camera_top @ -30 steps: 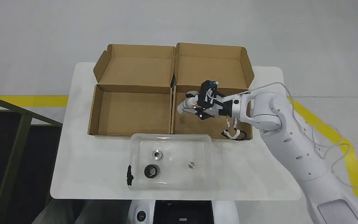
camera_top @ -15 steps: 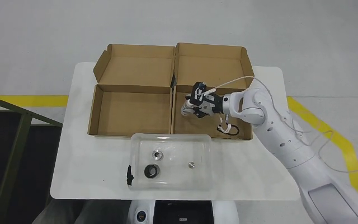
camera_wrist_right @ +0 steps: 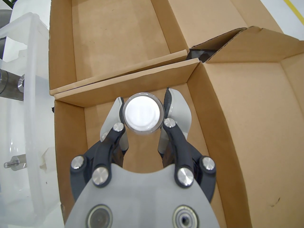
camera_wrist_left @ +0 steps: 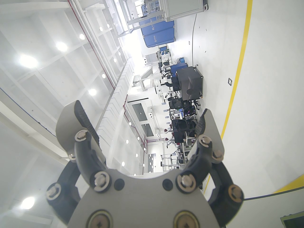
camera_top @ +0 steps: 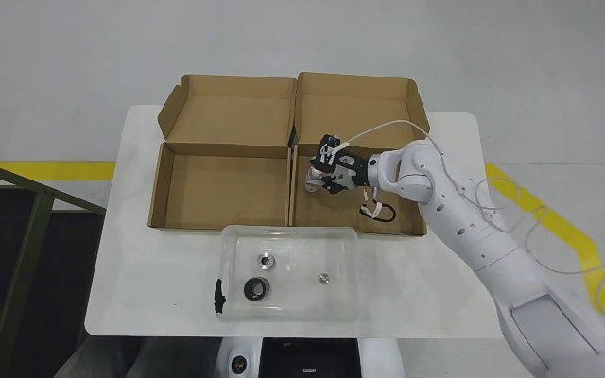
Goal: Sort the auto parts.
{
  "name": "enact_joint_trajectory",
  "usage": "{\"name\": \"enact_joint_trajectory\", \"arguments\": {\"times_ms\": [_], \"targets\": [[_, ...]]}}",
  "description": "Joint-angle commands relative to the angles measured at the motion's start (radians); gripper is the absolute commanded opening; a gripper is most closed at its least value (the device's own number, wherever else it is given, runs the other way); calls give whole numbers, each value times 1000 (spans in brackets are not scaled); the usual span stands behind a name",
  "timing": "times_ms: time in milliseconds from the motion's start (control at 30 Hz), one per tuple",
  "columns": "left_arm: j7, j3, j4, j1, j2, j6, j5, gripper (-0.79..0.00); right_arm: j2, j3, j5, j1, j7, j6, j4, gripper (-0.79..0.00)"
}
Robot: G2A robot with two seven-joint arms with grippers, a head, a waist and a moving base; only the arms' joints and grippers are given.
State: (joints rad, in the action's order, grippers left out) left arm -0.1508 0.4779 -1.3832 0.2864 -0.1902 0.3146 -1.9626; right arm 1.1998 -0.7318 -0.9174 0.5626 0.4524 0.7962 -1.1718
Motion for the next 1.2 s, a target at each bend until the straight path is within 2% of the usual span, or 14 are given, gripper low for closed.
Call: {"name": "enact_joint_trajectory", "arguments": {"times_ms": [0, 67, 300, 600, 900, 1167], "targets": [[0, 0, 0, 0, 0, 0, 0, 0, 3, 3, -4, -4, -2, 1, 7, -536], [0, 0, 0, 0, 0, 0, 0, 0, 6, 6, -4, -6, -4, 4, 13, -480], [0, 0, 0, 0, 0, 0, 0, 0, 9, -6, -1, -20, 2, 19, -7, -431], [0, 0, 0, 0, 0, 0, 0, 0, -23, -97, -6, 0, 35, 53, -149, -416], [0, 0, 0, 0, 0, 0, 0, 0, -75, -217, 53, 108, 159, 81, -408, -416], [0, 0, 0, 0, 0, 0, 0, 0, -118, -276, 131, 284, 283, 79, -663, -397]]}}
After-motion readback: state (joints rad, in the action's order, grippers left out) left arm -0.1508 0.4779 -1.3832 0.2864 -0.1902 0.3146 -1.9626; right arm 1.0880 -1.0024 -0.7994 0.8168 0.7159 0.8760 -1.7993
